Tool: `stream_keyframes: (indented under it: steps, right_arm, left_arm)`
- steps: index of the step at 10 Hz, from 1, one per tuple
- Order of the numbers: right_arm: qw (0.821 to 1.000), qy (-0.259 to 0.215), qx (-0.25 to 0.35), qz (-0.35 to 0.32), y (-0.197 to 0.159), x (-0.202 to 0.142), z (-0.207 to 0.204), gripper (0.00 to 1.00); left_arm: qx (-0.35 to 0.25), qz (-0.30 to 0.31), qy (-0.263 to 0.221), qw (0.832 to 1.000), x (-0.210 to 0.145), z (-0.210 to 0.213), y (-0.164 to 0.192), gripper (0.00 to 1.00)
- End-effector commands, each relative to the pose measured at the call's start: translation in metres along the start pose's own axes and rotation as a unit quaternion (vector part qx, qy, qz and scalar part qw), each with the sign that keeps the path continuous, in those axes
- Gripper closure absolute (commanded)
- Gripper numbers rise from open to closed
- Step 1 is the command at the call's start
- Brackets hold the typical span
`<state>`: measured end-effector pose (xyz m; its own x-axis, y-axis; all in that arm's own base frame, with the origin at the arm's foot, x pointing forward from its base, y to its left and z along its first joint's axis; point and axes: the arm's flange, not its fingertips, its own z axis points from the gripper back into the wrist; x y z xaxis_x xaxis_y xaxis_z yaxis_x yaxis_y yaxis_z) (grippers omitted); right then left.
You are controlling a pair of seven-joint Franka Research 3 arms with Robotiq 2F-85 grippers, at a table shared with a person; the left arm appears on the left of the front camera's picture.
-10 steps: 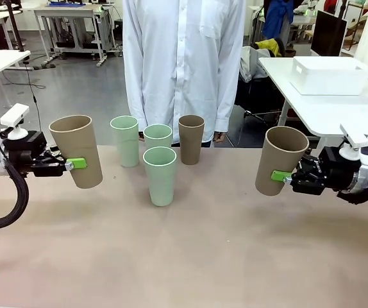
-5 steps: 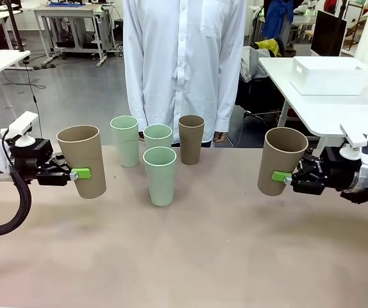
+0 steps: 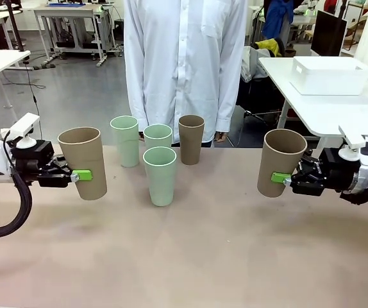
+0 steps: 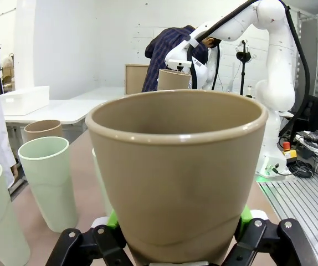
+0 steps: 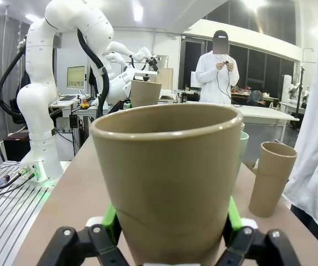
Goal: Stack the cups and store them in the basket.
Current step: Pick up two Reusable plastic cups , one in each hand, then place the stack of Reusable plastic cups into the Pantry Basket.
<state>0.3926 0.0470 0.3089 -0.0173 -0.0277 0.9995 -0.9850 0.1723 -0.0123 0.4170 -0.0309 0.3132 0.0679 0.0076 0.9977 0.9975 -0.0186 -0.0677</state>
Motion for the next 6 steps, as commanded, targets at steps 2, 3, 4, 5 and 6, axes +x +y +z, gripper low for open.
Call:
stream_keyframes:
  steps: [2,3,4,5,6]
  right_arm:
    - [1.000,-0.005,-0.001,0.005,-0.0004,0.0031,0.0005,0.13]
    - [1.000,-0.005,-0.001,0.005,-0.0004,0.0031,0.0005,0.13]
    - [1.000,-0.005,-0.001,0.005,-0.0004,0.0031,0.0005,0.13]
    - [1.000,-0.005,-0.001,0.005,-0.0004,0.0031,0.0005,0.13]
    - [1.000,-0.005,-0.001,0.005,-0.0004,0.0031,0.0005,0.13]
  left_arm:
    - [0.000,0.000,-0.001,1.000,0.0015,0.0007,0.0007,0.15]
    - [0.000,0.000,-0.001,1.000,0.0015,0.0007,0.0007,0.15]
    - [0.000,0.000,-0.001,1.000,0.0015,0.0007,0.0007,0.15]
    - [0.000,0.000,-0.001,1.000,0.0015,0.0007,0.0007,0.15]
    - [0.000,0.000,-0.001,1.000,0.0015,0.0007,0.0007,0.15]
